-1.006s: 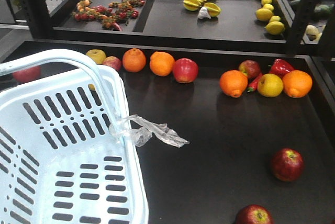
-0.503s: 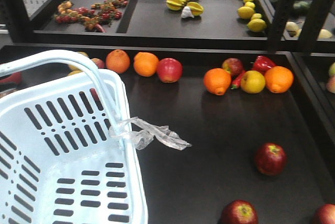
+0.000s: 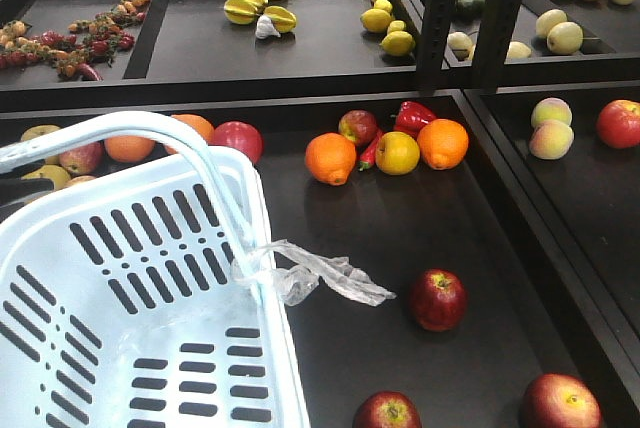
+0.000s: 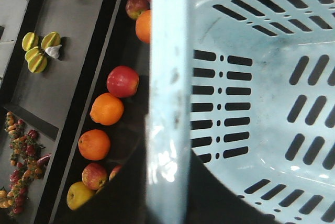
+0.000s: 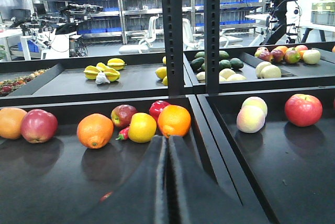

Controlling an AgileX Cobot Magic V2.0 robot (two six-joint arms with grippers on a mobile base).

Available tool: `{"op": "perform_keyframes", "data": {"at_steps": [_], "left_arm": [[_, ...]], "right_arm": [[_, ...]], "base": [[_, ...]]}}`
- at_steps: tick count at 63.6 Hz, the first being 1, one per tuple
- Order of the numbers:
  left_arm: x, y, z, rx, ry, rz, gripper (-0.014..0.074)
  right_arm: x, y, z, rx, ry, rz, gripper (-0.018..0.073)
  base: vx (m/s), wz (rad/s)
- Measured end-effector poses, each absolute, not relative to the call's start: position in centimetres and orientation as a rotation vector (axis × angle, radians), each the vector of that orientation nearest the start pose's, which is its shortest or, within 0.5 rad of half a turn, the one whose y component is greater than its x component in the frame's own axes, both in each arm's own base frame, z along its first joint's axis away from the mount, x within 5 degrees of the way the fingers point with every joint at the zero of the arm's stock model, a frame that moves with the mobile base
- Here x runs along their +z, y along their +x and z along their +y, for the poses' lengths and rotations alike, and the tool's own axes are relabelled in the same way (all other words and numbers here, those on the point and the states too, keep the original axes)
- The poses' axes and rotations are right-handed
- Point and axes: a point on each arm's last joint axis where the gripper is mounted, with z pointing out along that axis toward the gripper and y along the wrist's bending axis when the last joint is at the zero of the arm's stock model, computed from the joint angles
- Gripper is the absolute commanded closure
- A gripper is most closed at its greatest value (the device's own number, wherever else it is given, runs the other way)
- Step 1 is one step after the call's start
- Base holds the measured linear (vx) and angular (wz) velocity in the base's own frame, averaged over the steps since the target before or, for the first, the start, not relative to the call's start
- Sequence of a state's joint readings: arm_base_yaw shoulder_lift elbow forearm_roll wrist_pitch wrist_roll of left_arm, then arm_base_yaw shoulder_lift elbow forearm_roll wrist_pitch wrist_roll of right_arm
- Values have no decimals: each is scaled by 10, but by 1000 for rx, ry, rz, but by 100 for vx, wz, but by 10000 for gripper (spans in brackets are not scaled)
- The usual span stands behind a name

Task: Pick three apples into basket with both arms
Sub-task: 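Drive the base along the fruit table to the loose red apples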

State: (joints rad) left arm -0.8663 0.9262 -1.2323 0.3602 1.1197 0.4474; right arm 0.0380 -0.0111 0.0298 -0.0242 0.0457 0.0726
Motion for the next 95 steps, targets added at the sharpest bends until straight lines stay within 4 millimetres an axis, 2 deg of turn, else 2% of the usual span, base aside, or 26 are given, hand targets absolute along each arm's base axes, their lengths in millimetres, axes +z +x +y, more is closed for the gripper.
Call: {"op": "perform_keyframes", "data": {"at_steps": [95], "left_arm": [[432, 118, -96, 214, 1379, 1769, 603]], "right_arm": [[200, 57, 2, 68, 9, 1548, 568]], "base": [[3, 7]]}}
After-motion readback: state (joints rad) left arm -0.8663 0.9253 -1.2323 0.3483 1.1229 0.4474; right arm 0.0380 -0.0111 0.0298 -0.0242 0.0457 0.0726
